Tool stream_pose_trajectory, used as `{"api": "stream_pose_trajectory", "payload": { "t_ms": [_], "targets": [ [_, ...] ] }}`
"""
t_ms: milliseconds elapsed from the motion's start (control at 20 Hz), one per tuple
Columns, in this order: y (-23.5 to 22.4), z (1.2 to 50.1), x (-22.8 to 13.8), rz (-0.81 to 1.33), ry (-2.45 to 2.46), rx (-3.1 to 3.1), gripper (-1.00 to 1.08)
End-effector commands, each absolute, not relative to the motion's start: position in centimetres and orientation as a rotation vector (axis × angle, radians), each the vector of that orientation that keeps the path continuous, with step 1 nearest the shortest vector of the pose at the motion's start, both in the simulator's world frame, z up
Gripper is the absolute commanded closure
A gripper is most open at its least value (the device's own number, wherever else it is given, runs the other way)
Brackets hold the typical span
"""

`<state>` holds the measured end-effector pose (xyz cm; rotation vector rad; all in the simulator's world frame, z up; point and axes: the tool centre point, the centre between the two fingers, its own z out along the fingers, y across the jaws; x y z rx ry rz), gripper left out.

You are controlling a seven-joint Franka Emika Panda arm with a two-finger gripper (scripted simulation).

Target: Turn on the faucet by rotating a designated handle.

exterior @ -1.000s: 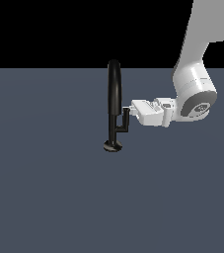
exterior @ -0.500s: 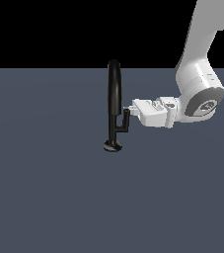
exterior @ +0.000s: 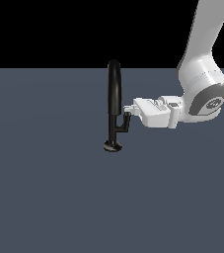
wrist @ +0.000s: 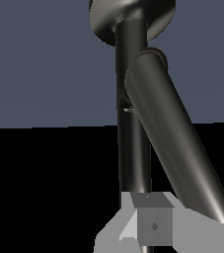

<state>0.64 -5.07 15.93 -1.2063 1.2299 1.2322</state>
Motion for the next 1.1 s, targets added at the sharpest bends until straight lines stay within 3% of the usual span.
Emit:
{"api": "stream_pose_trajectory", "payload": {
  "t_ms": [0,550,650,1050],
  "targets": [
    [-5.1,15.4,-0.4,1.241,1.232,-1.202,1.08],
    [-5.1,13.9,-4.6,1.247,1.232,-1.201,1.08],
    [-5.1,14.9,-3.5,1.228,1.219,-1.214,1.08],
    [-5.2,9.9,-6.0,1.244,1.229,-1.203,1.08]
  ]
}}
